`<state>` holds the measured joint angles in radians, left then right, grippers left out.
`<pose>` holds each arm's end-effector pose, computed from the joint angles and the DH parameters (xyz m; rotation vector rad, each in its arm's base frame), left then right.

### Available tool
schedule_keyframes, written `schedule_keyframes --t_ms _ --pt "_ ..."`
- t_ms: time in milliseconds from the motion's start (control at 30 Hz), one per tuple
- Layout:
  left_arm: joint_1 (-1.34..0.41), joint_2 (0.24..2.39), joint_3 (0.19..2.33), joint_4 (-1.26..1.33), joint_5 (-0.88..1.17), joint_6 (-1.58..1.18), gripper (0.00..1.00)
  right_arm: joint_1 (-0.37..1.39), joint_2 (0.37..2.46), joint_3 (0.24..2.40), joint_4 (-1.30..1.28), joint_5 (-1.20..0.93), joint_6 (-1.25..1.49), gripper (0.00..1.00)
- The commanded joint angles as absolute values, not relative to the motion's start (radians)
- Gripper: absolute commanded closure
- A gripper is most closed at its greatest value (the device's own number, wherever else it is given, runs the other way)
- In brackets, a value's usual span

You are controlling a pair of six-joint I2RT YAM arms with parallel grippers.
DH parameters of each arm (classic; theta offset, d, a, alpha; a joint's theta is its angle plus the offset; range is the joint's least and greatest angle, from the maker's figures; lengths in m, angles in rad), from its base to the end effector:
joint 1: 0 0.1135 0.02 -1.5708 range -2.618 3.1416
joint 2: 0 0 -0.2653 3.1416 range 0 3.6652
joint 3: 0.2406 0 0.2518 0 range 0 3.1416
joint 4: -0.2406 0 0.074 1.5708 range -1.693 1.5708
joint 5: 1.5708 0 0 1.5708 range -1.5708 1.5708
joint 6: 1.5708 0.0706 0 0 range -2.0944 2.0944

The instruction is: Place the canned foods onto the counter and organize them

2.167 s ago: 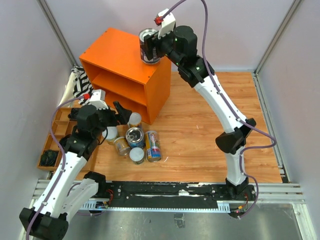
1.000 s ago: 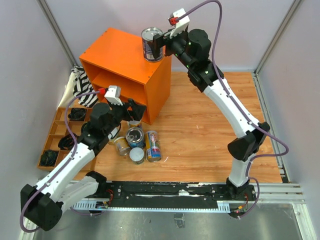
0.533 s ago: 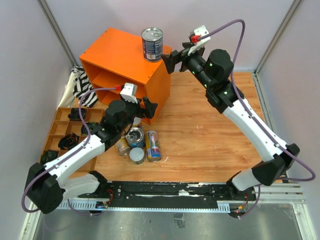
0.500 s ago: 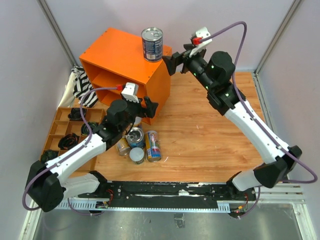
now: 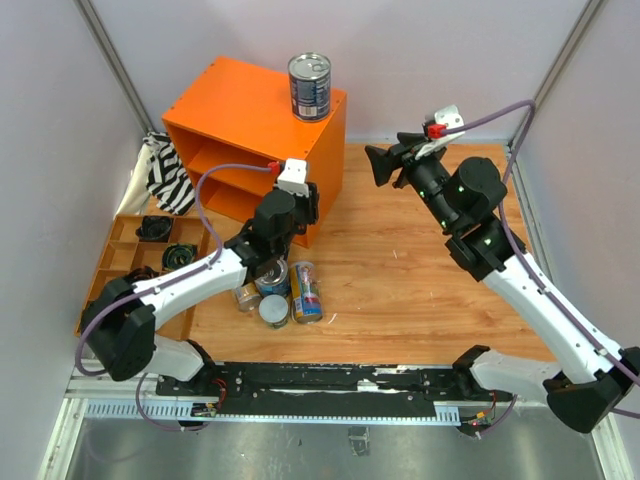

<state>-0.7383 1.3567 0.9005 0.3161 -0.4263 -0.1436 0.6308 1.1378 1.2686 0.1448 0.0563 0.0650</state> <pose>0.2759 -0.2116 0.2996 0.1899 1.6963 -0.2937 0.2304 0.1633 0.4850 -0.3201 1.2766 0.5580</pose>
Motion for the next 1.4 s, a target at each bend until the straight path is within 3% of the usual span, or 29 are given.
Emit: schedule_keyframes --t_ms 0,100,400,733,1033,1133,1367 --pt "-0.812 1.432 0.976 0.387 -0.418 -0.116 0.60 0.617 1.063 1.207 0.150 0.125 0.080 0.34" --pt "-0.845 1.486 1.029 0.377 -0.428 -0.104 0.67 0.614 1.023 1.174 0.134 0.156 0.075 0.34" --pt "-0.953 1.644 1.205 0.333 -0.497 -0.102 0.68 0.592 0.877 1.077 0.067 0.290 0.065 0.34" --pt "-1.037 1.792 1.373 0.250 -0.612 -0.197 0.68 0.590 0.737 0.975 -0.015 0.411 0.092 0.13" --pt "-1.079 1.929 1.548 0.150 -0.667 -0.304 0.68 0.589 0.646 0.970 -0.155 0.485 0.135 0.11" --pt "-1.092 1.976 1.619 0.096 -0.691 -0.339 0.67 0.590 0.617 0.967 -0.193 0.485 0.165 0.01" --pt "-1.108 2.033 1.697 0.035 -0.704 -0.395 0.66 0.591 0.555 0.931 -0.244 0.459 0.217 0.02"
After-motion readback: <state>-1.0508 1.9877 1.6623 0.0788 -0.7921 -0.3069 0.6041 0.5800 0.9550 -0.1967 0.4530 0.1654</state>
